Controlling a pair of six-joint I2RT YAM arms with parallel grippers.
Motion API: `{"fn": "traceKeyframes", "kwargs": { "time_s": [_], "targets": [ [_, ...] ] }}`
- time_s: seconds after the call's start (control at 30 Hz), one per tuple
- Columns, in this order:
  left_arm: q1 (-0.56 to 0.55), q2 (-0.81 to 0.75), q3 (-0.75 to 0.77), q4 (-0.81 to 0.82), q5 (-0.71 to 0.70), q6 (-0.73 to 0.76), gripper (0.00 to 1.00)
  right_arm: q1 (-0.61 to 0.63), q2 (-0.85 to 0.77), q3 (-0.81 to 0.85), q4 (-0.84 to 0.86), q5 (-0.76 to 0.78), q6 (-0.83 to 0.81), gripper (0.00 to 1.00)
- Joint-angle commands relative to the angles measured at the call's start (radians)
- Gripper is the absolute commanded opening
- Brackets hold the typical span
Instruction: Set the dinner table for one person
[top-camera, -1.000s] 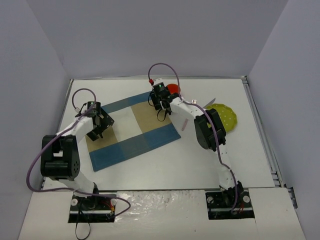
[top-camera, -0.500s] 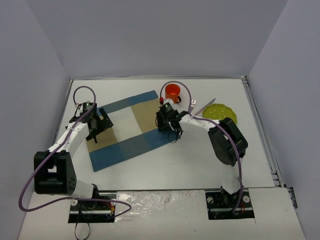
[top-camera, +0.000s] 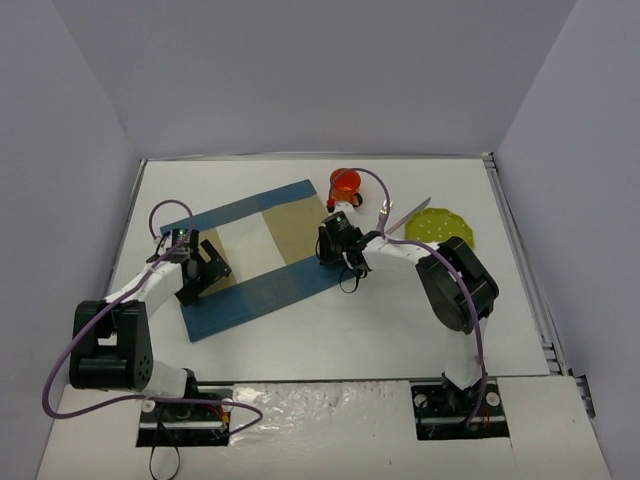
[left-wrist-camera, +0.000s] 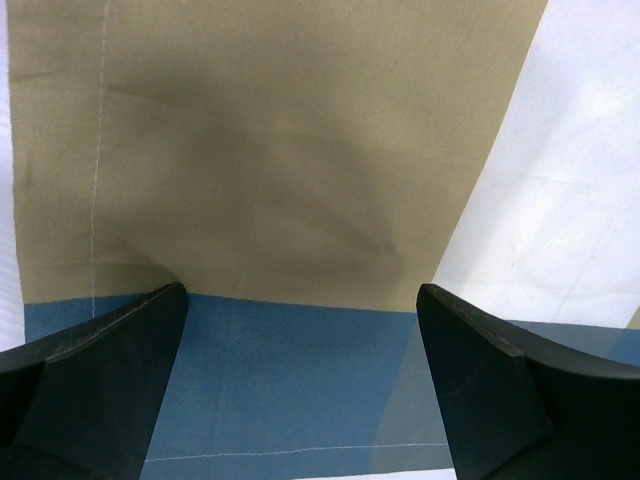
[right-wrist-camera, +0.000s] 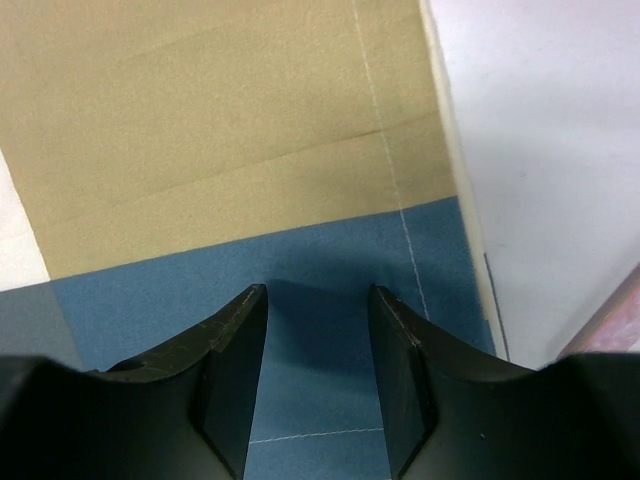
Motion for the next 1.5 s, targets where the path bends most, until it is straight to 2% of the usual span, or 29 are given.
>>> {"fn": "traceKeyframes", "kwargs": {
  "time_s": [0.0,0.1,0.23,0.37,0.53,0.57,0.6,0.67,0.73,0.83,0.87,0.93,0.97,1.07,1.27,1.3,1.37,1.47],
  "targets": [
    [0.003,0.071,-0.049,0.102,0.047,-0.097,0.97,-0.032,0.047,0.002,-0.027,0.081,-0.041,0.42],
    [0.002,0.098,-0.045,0.118,0.066,-0.113,0.97,-0.043,0.048,0.014,-0.028,0.081,-0.055,0.42],
    [0.002,0.051,-0.042,0.077,0.052,-0.123,0.97,-0.043,0.029,0.026,-0.032,0.079,-0.067,0.42],
    [0.002,-0.055,-0.011,-0.007,0.035,-0.123,0.97,-0.043,-0.042,0.043,-0.038,0.068,-0.075,0.44],
    [0.003,-0.221,0.128,-0.17,0.018,-0.047,0.97,-0.051,-0.229,0.102,-0.073,0.112,-0.069,0.51],
    [0.002,-0.24,0.157,-0.196,0.02,-0.022,0.97,-0.059,-0.261,0.104,-0.077,0.129,-0.063,0.53],
    [0.002,-0.253,0.195,-0.215,0.024,0.026,0.97,-0.07,-0.305,0.096,-0.078,0.143,-0.051,0.63],
    [0.002,-0.278,0.242,-0.275,0.036,0.098,0.97,-0.099,-0.366,0.068,-0.078,0.178,-0.029,0.71],
    [0.002,-0.299,0.269,-0.299,0.039,0.189,0.97,-0.147,-0.435,0.034,-0.079,0.237,-0.016,0.74],
    [0.0,-0.359,0.281,-0.325,0.023,0.295,0.97,-0.236,-0.505,-0.061,-0.084,0.248,0.008,0.76],
    [0.0,-0.373,0.276,-0.328,0.02,0.303,0.97,-0.271,-0.525,-0.084,-0.084,0.235,0.014,0.8],
    [0.002,-0.41,0.257,-0.335,0.005,0.355,0.97,-0.397,-0.58,-0.142,-0.122,0.187,0.053,0.99],
    [0.002,-0.425,0.249,-0.332,-0.001,0.372,0.97,-0.464,-0.598,-0.161,-0.133,0.15,0.056,1.0],
    [0.0,-0.452,0.2,-0.311,0.007,0.383,0.97,-0.606,-0.608,-0.192,-0.187,0.085,0.05,1.0],
    [-0.022,-0.492,0.143,-0.279,-0.027,0.404,0.97,-0.782,-0.527,-0.195,-0.26,0.108,0.069,0.98],
    [-0.023,-0.497,0.14,-0.275,-0.027,0.404,0.97,-0.79,-0.512,-0.195,-0.261,0.11,0.073,0.96],
    [-0.028,-0.51,0.119,-0.26,-0.027,0.404,0.97,-0.827,-0.436,-0.194,-0.265,0.117,0.095,0.86],
    [-0.036,-0.52,0.088,-0.235,-0.027,0.409,0.97,-0.846,-0.362,-0.188,-0.259,0.097,0.122,0.79]
  ]
}}
